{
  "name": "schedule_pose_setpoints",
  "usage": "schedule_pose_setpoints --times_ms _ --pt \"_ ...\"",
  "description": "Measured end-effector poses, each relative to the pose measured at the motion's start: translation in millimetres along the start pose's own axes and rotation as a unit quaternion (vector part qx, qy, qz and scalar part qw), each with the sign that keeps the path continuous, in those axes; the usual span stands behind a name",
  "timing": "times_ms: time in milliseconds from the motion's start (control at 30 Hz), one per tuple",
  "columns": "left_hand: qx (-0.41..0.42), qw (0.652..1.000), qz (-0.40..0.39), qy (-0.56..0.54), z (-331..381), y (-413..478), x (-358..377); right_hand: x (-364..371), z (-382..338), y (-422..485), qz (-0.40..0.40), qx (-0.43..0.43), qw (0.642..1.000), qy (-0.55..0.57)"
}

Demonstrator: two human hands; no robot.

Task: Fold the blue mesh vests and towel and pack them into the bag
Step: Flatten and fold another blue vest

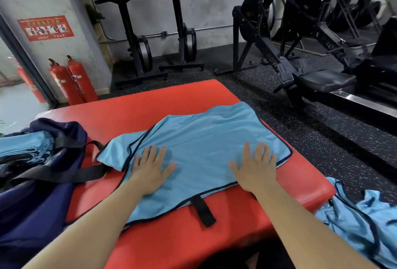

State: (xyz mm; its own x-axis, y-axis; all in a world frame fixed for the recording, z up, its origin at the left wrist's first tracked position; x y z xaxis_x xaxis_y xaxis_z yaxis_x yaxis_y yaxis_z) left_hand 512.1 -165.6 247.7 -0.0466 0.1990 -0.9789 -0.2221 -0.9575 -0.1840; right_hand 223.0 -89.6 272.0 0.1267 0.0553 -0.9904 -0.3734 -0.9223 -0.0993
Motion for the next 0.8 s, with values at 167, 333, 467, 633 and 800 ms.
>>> schedule_pose_setpoints --times_ms 167,333,467,633,800 --pt "0.048 0.997 0.007 0.062 -14.1 -5.2 1.5 16.8 27.6 4.6 -0.021 0.013 1.0 -0.005" --pt "0.044 0.995 0.025 0.091 -2.9 -23.2 -3.0 18.0 39.2 -4.4 -0.042 0.0 0.999 -0.018" --pt "0.017 0.998 0.058 0.037 20.2 -57.2 1.0 15.1 61.8 -14.3 -0.033 0.0 0.999 -0.025" --pt "0.0 0.999 0.025 0.032 19.3 -100.3 23.6 17.1 98.8 -32.6 -0.059 0.015 0.997 -0.037" --pt "0.007 0.998 -0.009 0.058 20.5 -116.9 22.9 8.0 104.3 -51.8 -0.041 -0.001 0.996 -0.082"
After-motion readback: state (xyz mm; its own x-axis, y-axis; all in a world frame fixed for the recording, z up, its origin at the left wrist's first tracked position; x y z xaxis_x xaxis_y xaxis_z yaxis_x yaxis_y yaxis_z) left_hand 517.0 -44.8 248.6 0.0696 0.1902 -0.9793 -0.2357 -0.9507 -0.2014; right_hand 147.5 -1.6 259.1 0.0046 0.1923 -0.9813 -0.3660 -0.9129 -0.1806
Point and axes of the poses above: each hand's wrist, its own y-axis towards the middle knuckle, its own x-axis out of the palm, z = x × y, the point moved 6 cm from there along y, towards the middle knuckle, and after that the axes turned 3 degrees about x, right-handed, at the moved point
